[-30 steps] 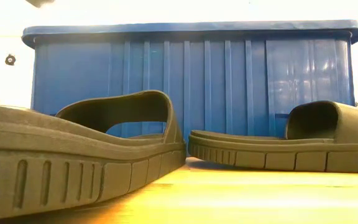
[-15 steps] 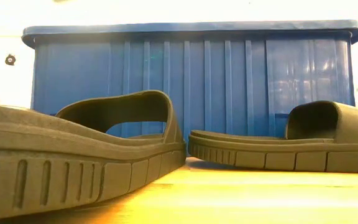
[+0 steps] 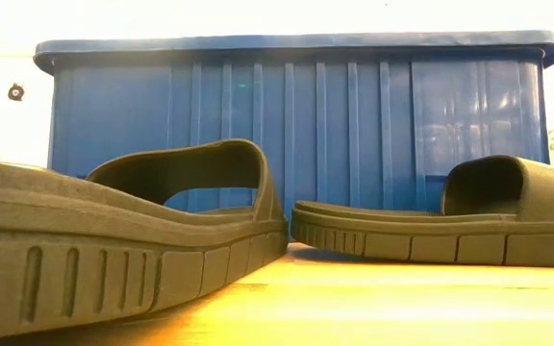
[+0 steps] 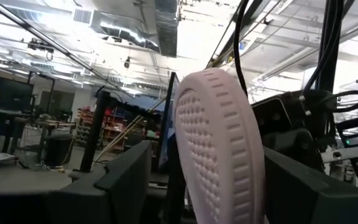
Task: Pick and place slides into bin
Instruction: Put the pink slide into the blue bin
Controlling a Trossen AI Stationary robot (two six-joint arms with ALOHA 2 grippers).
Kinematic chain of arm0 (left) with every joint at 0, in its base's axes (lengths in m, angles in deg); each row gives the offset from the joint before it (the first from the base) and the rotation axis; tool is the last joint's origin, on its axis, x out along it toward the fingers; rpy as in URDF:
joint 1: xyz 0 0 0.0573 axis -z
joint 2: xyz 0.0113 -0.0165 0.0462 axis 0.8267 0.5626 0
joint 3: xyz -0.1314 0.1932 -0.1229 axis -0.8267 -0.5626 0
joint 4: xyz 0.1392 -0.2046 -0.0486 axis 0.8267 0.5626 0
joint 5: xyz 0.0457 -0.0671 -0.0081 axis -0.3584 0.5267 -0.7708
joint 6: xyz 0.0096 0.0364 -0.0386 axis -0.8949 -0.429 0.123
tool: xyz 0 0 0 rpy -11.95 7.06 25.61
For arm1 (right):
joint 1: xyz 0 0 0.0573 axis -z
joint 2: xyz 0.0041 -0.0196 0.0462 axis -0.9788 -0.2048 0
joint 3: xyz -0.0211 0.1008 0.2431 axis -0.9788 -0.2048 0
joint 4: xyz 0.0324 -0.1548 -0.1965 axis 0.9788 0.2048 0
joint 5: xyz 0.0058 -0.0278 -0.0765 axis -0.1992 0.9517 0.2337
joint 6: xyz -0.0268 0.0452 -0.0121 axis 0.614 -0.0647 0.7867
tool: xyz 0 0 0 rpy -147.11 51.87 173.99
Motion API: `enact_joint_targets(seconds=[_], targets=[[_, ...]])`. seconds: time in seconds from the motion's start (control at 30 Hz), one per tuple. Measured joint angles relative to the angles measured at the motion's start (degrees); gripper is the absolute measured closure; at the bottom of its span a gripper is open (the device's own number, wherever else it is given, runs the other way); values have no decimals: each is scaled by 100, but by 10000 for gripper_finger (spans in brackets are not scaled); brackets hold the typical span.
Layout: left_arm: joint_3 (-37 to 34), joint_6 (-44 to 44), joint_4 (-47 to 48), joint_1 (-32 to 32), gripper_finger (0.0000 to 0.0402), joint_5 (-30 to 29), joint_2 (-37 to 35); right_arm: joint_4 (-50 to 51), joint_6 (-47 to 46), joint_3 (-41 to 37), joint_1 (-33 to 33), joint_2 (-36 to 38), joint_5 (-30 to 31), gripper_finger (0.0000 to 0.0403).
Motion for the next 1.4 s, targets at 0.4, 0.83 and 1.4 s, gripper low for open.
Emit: enact_joint_targets(seconds=[0.4, 0.83, 1.4], targets=[[0, 150, 17, -11, 346, 162, -7, 2, 22, 0, 4, 7, -247, 390], [-1, 589, 75, -206, 383, 185, -271, -381, 1591, -3, 11, 135, -374, 379], [-17, 1871, 1190, -682, 384, 147, -878, -368, 4246, 4, -129, 845, -570, 228]])
